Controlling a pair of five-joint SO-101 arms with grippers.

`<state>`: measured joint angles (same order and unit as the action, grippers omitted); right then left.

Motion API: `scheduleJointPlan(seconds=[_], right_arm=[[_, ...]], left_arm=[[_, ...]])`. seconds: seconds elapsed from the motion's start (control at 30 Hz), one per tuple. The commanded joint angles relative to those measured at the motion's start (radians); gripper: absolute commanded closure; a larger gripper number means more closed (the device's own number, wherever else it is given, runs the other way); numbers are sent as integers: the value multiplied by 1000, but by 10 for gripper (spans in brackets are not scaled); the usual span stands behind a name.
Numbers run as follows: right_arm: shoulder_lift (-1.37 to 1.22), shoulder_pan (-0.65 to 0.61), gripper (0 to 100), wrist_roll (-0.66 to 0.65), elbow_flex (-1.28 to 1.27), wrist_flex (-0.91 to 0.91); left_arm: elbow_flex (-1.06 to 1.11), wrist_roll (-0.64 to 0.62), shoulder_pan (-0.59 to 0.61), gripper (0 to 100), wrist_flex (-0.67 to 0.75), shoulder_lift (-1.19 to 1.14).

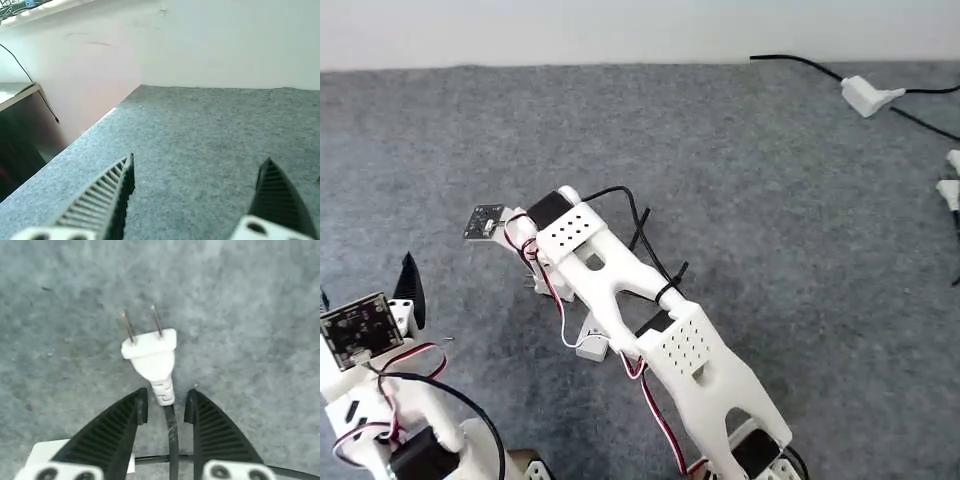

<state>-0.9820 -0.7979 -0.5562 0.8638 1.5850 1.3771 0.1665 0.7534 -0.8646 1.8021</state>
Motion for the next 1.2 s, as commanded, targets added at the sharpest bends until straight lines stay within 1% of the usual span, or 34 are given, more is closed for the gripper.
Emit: scheduleJointPlan(seconds=[0.0,0.13,0.4,0.47,0.53,0.6,0.67,1.07,1.17], right_arm=[[13,-42,848,-15,38,-19],[12,-64,848,-15,38,-21],[1,-61,855,-15,38,-21],[1,-61,905,-15,38,-21],[1,-61,996,-15,37,-36],[1,-58,972,-15,35,-41],[1,-58,994,-15,34,-38],[8,-56,991,-15,34,-28],[21,-41,991,-15,68,15]], left_arm=[[-12,6,2,626,-5,17],[-12,6,2,626,-5,17],[-12,6,2,626,-6,17],[-12,6,2,626,-8,17],[-12,6,2,626,-8,17],[-12,6,2,626,-8,17],[-12,6,2,626,-8,17],[-12,6,2,626,-8,17],[-12,6,2,626,-8,17]])
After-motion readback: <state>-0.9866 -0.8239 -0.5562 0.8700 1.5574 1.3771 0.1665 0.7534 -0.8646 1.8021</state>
